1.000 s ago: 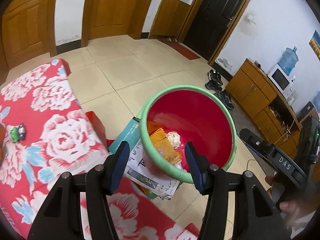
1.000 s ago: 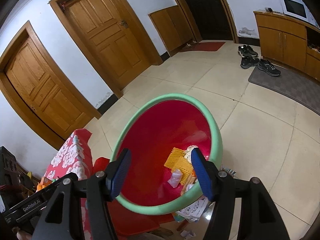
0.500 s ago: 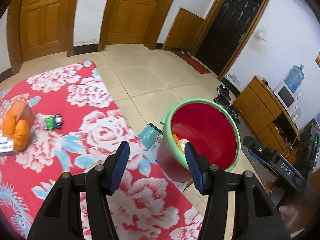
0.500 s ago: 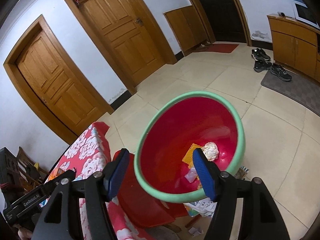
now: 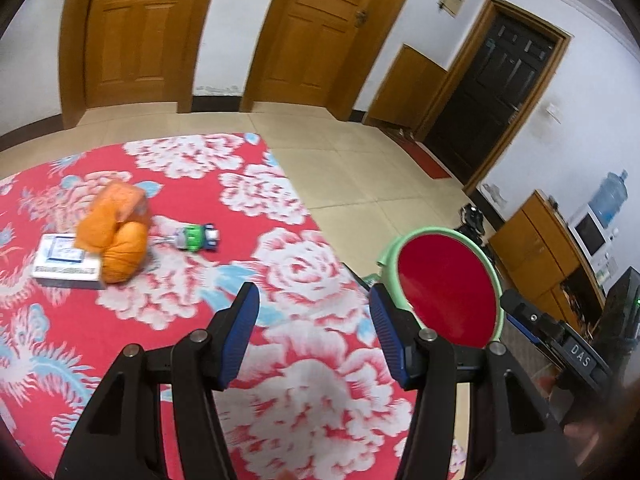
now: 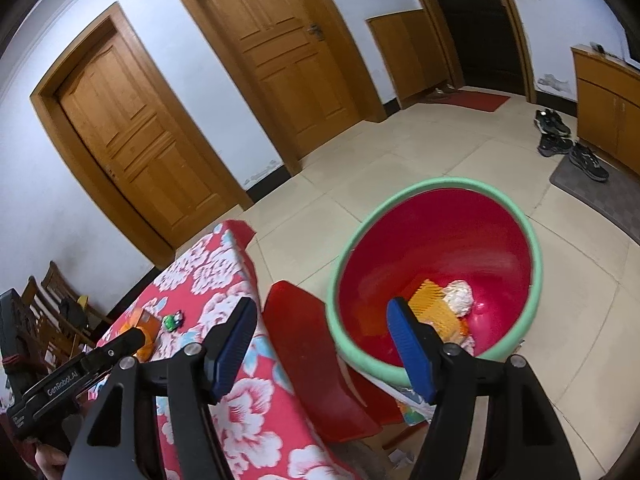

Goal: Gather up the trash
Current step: 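Move both tools back over the table, then grasp the orange plastic bag on the table with the left tool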

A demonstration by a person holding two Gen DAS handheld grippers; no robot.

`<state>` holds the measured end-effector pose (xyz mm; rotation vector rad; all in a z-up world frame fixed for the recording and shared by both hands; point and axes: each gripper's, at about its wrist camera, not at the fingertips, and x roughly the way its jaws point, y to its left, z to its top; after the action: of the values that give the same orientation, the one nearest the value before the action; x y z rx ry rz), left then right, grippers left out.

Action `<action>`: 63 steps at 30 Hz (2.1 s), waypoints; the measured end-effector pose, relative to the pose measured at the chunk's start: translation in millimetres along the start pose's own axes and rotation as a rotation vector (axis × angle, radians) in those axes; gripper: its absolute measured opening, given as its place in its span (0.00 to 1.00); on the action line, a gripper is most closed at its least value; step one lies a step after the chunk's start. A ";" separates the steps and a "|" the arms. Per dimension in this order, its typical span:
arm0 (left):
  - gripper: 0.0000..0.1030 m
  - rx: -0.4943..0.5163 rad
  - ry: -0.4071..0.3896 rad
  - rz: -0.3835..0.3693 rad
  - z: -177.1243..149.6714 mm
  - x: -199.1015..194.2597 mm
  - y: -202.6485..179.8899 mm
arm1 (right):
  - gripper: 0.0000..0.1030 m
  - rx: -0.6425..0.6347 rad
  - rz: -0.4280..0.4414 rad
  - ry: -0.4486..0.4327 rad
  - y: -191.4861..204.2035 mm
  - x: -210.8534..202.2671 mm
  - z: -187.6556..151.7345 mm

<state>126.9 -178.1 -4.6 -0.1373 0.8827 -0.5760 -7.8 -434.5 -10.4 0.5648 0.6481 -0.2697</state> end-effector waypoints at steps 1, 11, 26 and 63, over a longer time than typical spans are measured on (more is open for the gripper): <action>0.55 -0.006 -0.006 0.012 0.3 -2.1 4.7 | 0.69 -0.004 0.004 0.004 1.5 0.8 -0.3; 0.56 -0.038 -0.016 0.104 5.5 -9.3 49.8 | 0.69 -0.062 0.026 0.055 36.4 21.1 -7.0; 0.56 -0.083 -0.022 0.215 7.3 0.6 117.6 | 0.70 -0.113 0.020 0.126 74.0 53.7 -16.4; 0.20 -0.082 -0.072 0.222 18.7 15.8 143.5 | 0.70 -0.221 0.070 0.206 128.5 99.7 -26.4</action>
<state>209.0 -68.0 -52.9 -0.1315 0.8393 -0.3262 108.1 -320.7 -38.3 0.4040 0.8438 -0.0728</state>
